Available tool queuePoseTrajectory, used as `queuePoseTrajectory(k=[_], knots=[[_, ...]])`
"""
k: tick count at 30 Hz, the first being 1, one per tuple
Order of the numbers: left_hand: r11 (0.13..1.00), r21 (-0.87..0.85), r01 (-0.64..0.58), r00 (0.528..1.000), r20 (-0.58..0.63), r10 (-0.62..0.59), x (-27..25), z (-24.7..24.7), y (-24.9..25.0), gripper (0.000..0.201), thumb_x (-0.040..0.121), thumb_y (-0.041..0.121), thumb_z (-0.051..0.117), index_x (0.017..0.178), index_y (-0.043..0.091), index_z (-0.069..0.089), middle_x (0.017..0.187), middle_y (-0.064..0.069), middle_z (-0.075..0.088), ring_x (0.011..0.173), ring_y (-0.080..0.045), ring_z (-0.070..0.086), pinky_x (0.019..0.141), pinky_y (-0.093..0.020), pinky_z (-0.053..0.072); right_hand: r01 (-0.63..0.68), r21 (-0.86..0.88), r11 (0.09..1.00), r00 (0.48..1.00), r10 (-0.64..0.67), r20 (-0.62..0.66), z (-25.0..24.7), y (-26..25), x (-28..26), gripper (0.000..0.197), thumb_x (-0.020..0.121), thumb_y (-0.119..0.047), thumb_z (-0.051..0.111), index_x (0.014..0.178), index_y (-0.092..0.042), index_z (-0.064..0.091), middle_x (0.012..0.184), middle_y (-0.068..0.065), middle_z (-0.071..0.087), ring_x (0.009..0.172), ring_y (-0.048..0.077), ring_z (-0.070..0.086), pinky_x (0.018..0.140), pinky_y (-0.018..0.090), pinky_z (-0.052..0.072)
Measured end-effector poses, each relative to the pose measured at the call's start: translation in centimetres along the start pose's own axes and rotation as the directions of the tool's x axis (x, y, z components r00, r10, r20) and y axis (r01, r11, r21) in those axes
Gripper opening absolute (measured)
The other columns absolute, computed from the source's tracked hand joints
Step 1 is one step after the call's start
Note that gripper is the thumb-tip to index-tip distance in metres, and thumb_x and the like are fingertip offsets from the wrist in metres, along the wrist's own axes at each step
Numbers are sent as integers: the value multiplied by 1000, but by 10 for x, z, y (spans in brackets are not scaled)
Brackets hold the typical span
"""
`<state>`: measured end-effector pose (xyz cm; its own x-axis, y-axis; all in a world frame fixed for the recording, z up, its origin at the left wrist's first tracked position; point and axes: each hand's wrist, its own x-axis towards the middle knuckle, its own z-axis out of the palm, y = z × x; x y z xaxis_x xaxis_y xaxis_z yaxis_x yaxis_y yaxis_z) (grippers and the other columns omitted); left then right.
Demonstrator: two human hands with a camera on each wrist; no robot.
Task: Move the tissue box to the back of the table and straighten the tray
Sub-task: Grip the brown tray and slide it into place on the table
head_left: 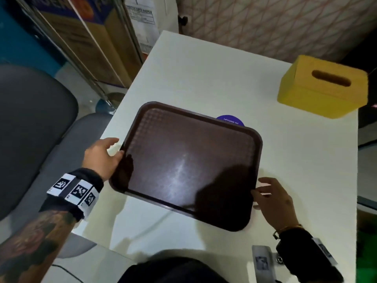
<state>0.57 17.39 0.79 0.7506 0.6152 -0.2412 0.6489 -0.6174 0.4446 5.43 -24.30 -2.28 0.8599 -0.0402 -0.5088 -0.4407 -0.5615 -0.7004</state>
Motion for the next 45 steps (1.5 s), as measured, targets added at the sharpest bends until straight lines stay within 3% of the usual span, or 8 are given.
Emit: queuePoseTrajectory(k=[4,12,21,26,34,38,42,45], knots=[[995,-70,64,988,143,-54,-5,-1,-21,36,78,16,67,114,11,64,106,-11,71,100,-26,65,91,-30,41,-83,3,997,996,83,-20,6,4,-13,27,84,0,63,109,-8,60,85,13,71,74,33,70,73,52,60],[993,-94,69,981,187,-50,29,1,-27,25,77,3,65,100,11,71,91,-11,70,91,-26,64,88,-33,44,-93,-33,995,991,90,-101,19,2,2,22,69,-14,64,75,-36,66,81,8,72,78,32,71,77,53,59],[995,-101,-17,994,104,27,125,8,24,20,78,5,61,95,11,71,97,-14,73,96,-35,65,88,-37,48,-19,-64,998,982,6,-189,13,-62,78,15,74,-13,55,81,-21,66,84,9,71,85,34,66,79,49,58],[996,-91,-12,996,89,20,167,18,62,16,75,3,60,80,15,70,95,-14,73,89,-36,65,81,-35,48,-49,-198,979,968,-2,-249,3,-98,125,24,84,-4,52,102,-5,67,107,18,69,89,31,60,78,27,46],[991,-130,5,999,52,2,189,35,83,23,78,-3,54,94,2,70,100,-20,71,95,-39,63,84,-34,45,-128,-211,969,952,61,-300,6,-108,163,32,84,-6,51,112,-5,65,127,17,60,116,35,54,100,34,45],[980,-196,18,995,103,2,190,39,76,26,78,1,58,100,7,69,103,-17,72,95,-34,64,85,-34,46,-106,-123,987,947,62,-315,7,-105,168,32,85,-7,52,113,-7,66,118,17,68,107,33,61,95,34,49],[956,-289,50,993,115,-17,182,34,71,33,77,10,68,110,8,66,106,-12,68,102,-32,62,95,-34,43,-44,-4,999,942,40,-334,2,-96,152,32,86,-15,61,117,-6,61,85,7,71,95,29,63,97,36,49],[897,-410,169,971,226,-79,173,36,51,37,73,11,72,109,11,63,106,-13,67,96,-34,64,91,-41,52,-18,100,995,954,47,-297,5,-73,131,29,85,-11,63,113,-5,63,66,2,61,75,28,68,83,45,58]])
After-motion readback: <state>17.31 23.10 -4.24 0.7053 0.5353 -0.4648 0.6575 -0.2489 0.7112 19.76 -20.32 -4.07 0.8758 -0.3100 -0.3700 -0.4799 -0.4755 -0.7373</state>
